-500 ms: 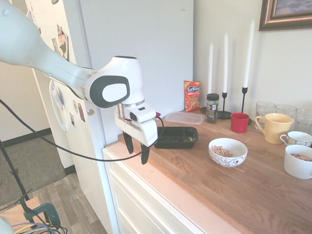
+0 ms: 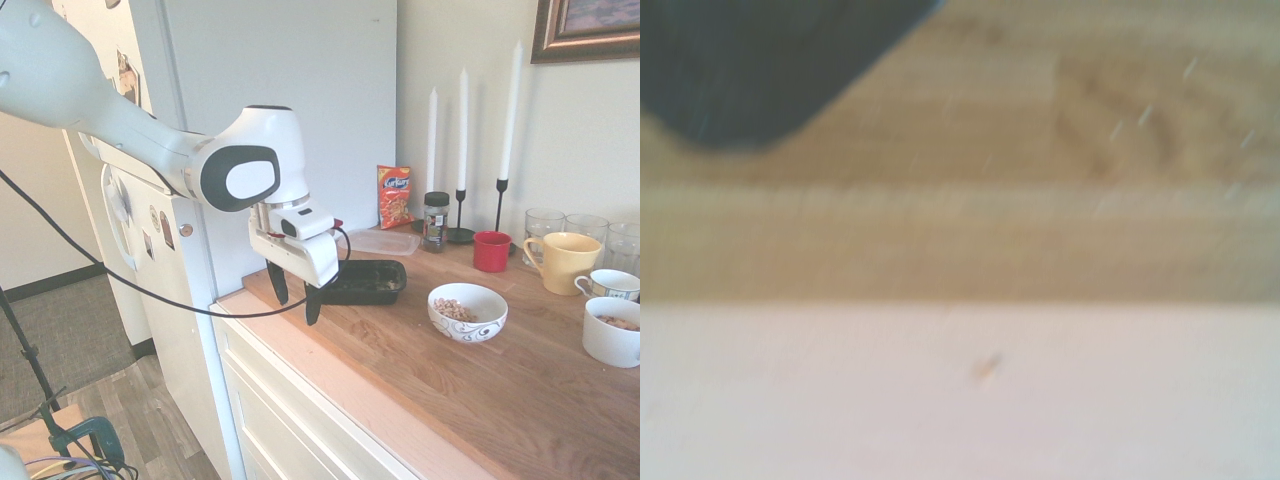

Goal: Pour the cereal into the box

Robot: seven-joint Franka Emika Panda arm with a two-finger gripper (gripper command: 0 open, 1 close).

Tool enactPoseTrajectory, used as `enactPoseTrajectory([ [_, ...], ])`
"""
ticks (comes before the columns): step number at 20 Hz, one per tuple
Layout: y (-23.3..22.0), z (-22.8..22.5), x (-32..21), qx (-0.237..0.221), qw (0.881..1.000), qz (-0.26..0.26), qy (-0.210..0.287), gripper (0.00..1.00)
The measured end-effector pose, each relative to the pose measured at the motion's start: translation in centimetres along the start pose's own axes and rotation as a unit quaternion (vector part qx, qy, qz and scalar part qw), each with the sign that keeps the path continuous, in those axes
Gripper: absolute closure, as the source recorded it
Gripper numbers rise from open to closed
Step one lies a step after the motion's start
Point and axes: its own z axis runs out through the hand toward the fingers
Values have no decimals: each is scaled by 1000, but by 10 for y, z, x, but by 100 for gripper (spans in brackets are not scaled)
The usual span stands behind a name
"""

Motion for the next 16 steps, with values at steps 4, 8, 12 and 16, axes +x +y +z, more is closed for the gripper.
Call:
enactPoseTrajectory([
  [4, 11, -22, 67, 16, 999, 40, 14, 0],
  [8, 24, -49, 137, 27, 996, 80, 18, 0],
  [12, 36, -42, 200, 37, 993, 113, 2, 0],
  [16, 39, -33, 240, 40, 990, 134, -13, 0],
])
